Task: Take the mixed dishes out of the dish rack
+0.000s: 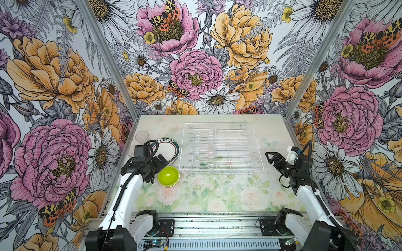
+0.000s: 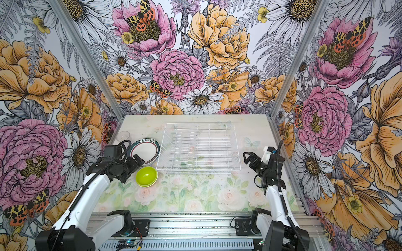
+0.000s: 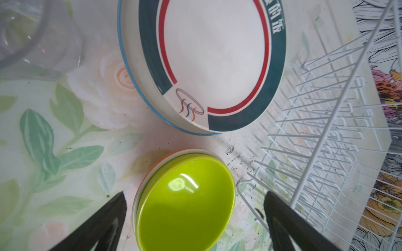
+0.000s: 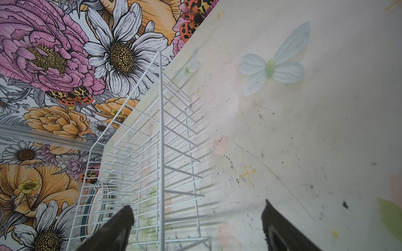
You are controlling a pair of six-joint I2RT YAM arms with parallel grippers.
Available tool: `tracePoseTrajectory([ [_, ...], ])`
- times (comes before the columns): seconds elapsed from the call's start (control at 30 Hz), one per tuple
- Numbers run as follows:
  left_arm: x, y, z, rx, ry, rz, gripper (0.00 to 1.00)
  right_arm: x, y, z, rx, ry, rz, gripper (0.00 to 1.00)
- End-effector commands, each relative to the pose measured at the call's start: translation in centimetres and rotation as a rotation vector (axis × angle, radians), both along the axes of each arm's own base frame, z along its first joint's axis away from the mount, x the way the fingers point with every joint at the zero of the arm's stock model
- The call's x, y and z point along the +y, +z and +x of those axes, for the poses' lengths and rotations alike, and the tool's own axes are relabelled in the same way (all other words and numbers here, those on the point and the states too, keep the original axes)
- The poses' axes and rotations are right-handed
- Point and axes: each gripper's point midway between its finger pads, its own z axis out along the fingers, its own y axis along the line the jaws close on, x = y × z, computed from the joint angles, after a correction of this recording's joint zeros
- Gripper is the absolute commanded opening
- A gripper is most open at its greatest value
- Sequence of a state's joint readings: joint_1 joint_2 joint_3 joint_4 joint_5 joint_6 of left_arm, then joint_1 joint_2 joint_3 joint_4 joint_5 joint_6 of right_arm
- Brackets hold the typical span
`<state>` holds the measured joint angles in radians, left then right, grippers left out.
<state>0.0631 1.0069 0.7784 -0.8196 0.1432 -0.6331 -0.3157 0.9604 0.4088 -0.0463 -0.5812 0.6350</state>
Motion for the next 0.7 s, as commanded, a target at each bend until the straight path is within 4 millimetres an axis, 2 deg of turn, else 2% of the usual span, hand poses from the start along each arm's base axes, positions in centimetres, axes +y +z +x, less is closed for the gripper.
tracePoseTrajectory([
  [0.0, 0.7, 4.6, 3.7, -0.244, 0.035, 0.019, 0.99, -1.6, 1.1, 1.3, -0.029, -0.051, -0.069, 0.93],
  [0.13, 2.3, 6.3, 6.0, -0.430, 0.096, 0.107, 0.99, -4.7, 1.0, 1.8, -0.028, -0.190, -0.189, 0.93],
  [0.27, 4.1, 6.6, 8.0, -0.519, 0.128, 0.195, 0.99, -6.7, 3.1, 2.1, -0.092, -0.262, -0.319, 0.92],
  [0.37, 5.6, 6.6, 9.7, -0.546, 0.150, 0.254, 0.99, -7.8, 4.7, 1.9, -0.155, -0.319, -0.420, 0.92],
  [0.5, 6.1, 6.9, 12.2, -0.618, 0.084, 0.374, 0.99, -8.9, 6.3, 1.3, -0.244, -0.399, -0.512, 0.92],
  [0.6, 6.6, 6.2, 12.9, -0.602, 0.033, 0.462, 0.99, -9.4, 6.7, 0.8, -0.277, -0.444, -0.564, 0.92],
  [0.67, 6.9, 5.7, 12.7, -0.581, 0.012, 0.502, 0.99, -9.7, 6.4, 0.7, -0.278, -0.465, -0.578, 0.92],
])
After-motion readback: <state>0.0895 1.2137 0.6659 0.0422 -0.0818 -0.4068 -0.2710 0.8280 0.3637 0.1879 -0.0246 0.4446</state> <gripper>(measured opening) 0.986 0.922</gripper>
